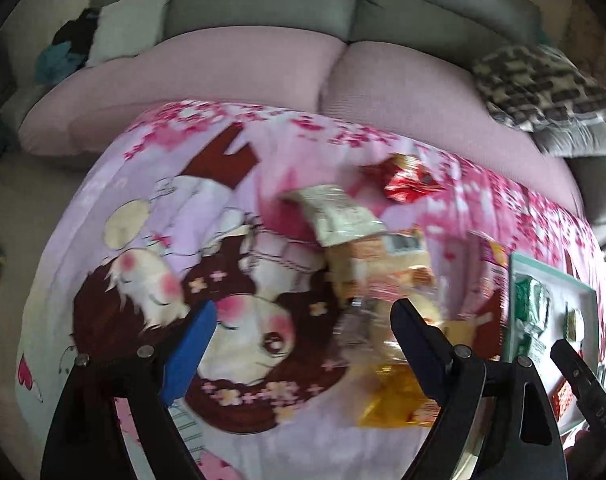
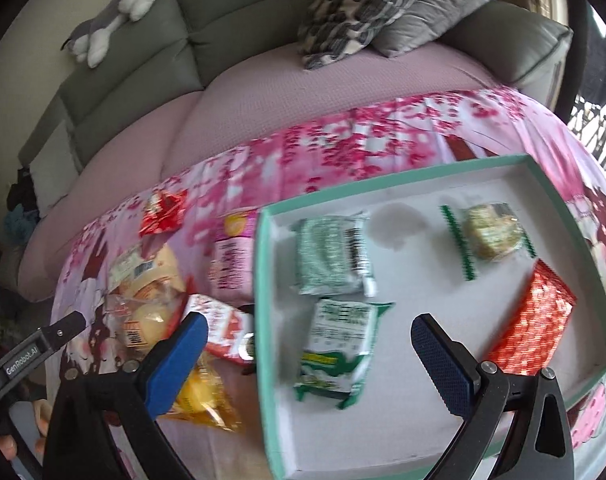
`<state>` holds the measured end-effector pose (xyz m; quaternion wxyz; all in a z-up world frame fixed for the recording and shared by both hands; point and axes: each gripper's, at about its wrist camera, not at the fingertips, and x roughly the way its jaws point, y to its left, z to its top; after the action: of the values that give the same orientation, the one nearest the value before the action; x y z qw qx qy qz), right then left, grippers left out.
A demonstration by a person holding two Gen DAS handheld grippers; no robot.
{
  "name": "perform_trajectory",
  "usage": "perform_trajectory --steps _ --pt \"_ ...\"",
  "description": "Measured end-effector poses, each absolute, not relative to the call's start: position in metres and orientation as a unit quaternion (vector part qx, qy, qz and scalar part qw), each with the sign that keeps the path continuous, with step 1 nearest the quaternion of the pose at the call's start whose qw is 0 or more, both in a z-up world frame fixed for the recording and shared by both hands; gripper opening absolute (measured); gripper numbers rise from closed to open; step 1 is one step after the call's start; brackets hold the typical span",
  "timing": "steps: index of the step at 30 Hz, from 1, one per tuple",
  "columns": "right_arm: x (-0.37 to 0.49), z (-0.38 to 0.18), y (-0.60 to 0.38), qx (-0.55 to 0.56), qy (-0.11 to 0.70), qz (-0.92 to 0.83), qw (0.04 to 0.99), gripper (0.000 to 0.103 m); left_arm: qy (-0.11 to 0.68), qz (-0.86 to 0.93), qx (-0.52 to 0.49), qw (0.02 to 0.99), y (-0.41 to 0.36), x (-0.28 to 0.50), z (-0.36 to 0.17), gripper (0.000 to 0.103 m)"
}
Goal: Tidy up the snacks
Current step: 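Move both tools back over the snack pile, then grasp the yellow bread bag with the right tool while the left tool approaches the round cake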
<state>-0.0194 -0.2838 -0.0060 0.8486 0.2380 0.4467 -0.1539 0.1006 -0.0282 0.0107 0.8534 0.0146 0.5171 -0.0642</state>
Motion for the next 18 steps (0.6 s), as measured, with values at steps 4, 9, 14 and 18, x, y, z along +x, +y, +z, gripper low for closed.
perform_trajectory --steps 4,9,14,18 --pt "-0.007 -0.004 -0.259 0.225 0.451 -0.122 0.855 0.102 0.523 -0.038 -0.003 0.851 -0.004 0.105 0.009 0.089" --pt "0.006 -0.005 -0.223 0.203 0.467 -0.079 0.857 0.102 0.535 -0.027 -0.012 0.845 0.011 0.106 0.002 0.089" --pt "0.009 -0.009 -0.195 0.170 0.484 -0.065 0.856 0.102 0.561 -0.032 -0.006 0.827 0.009 0.105 -0.013 0.089" --pt "0.012 -0.020 -0.182 0.166 0.503 -0.052 0.846 0.102 0.572 -0.037 0.003 0.820 0.004 0.104 -0.020 0.089"
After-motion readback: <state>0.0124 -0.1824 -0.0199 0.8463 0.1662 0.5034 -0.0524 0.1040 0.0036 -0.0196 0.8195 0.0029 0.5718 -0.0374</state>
